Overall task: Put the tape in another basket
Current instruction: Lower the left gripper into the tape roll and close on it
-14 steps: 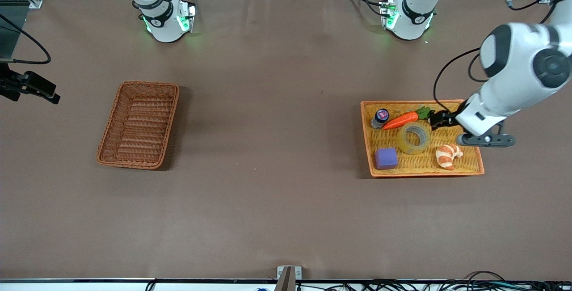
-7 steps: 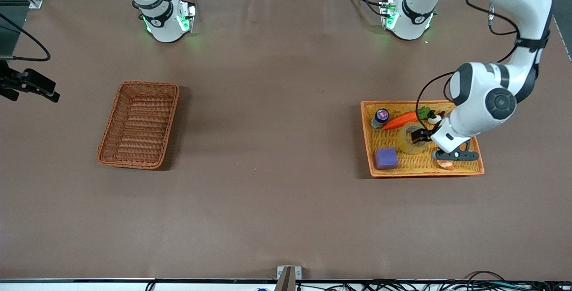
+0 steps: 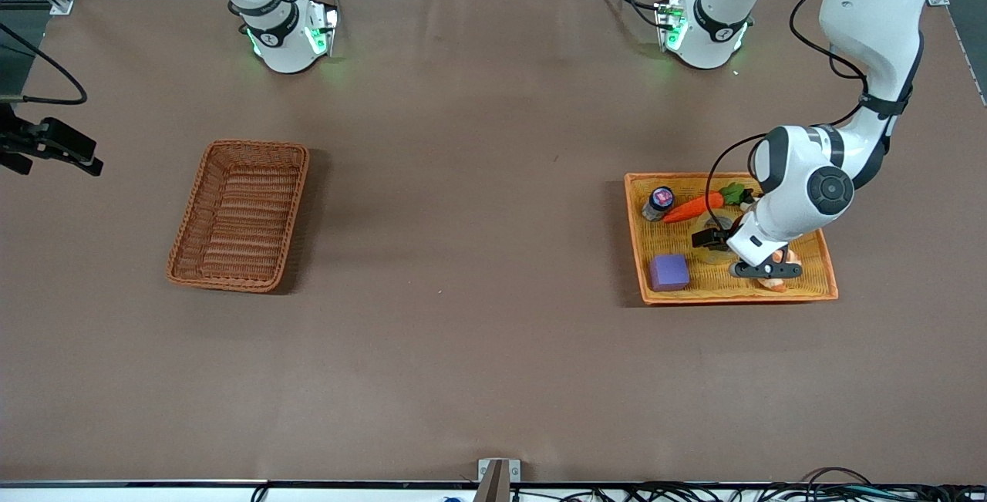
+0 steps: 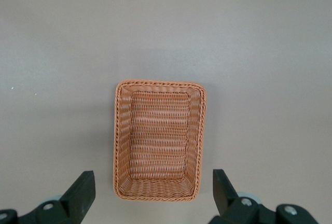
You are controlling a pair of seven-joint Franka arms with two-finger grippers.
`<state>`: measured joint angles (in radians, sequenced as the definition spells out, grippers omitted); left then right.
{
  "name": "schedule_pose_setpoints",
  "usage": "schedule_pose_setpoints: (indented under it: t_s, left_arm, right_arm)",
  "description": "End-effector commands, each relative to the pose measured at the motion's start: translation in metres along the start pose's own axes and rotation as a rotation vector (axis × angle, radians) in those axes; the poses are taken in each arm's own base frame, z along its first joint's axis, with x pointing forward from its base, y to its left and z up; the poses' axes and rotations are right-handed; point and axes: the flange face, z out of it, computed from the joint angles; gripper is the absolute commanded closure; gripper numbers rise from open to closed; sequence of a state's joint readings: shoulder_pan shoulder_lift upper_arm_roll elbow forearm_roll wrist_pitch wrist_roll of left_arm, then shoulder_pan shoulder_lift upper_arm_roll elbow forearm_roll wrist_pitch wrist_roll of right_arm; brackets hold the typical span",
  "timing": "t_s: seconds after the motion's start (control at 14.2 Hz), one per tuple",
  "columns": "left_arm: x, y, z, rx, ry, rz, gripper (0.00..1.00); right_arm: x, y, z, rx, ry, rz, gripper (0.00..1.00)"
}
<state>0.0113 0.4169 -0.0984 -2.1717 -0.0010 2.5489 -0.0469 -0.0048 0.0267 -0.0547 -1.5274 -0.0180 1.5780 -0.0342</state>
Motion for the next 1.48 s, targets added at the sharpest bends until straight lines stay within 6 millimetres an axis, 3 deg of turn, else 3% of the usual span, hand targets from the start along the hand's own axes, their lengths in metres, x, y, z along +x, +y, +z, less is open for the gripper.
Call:
schedule_pose_setpoints:
  t_s: [0.0, 0.21, 0.49, 0.57, 0.64, 0.71, 0.78, 0.99, 1.2, 1.34, 1.41]
  left_arm:
    - [-0.01, -0.007, 0.0, 0.008, -0.012, 0.006, 0.0]
    - [-0.02, -0.009, -0.011, 0.014, -0.036, 0.001, 0.0]
    - [-0.024, -0.014, -0.006, 0.014, -0.07, -0.005, 0.03]
    - [-0.024, -0.014, -0.006, 0.014, -0.07, -0.007, 0.3]
    - [-0.024, -0.014, -0.008, 0.014, -0.067, -0.005, 0.68]
    - [-0.023, -0.015, -0.009, 0.016, -0.064, -0.005, 0.87]
    - [-0.022, -0.015, -0.011, 0.016, -0.061, -0.005, 0.99]
    - [-0.02, -0.014, -0.019, 0.025, -0.045, 0.007, 1.0]
    - [-0.022, -0.014, -0.044, 0.034, -0.062, 0.01, 1.0]
    - [-0.021, -0.009, -0.079, 0.042, -0.067, 0.013, 1.0]
    - [-0.018, -0.004, -0.107, 0.047, -0.065, 0.012, 0.99]
  right_arm:
    - [-0.004, 0.001, -0.002, 0.006, 0.004, -0.005, 0.0]
    - [-0.004, 0.002, -0.001, 0.005, 0.004, -0.004, 0.0]
    - [-0.004, 0.003, -0.001, 0.005, 0.004, -0.001, 0.0]
    - [-0.004, 0.002, -0.001, 0.005, 0.004, -0.002, 0.0]
    - [-0.004, 0.002, -0.001, 0.005, 0.004, -0.002, 0.0]
    - [-0.004, 0.003, -0.001, 0.005, 0.004, -0.001, 0.0]
    - [-0.004, 0.002, -0.001, 0.005, 0.004, -0.002, 0.0]
    - [-0.003, 0.002, 0.0, 0.004, 0.004, -0.002, 0.0]
    - [-0.003, 0.005, 0.0, 0.004, 0.001, 0.005, 0.0]
    - [-0.003, 0.005, 0.0, 0.004, 0.002, 0.004, 0.0]
    - [-0.003, 0.005, 0.0, 0.004, 0.002, 0.004, 0.0]
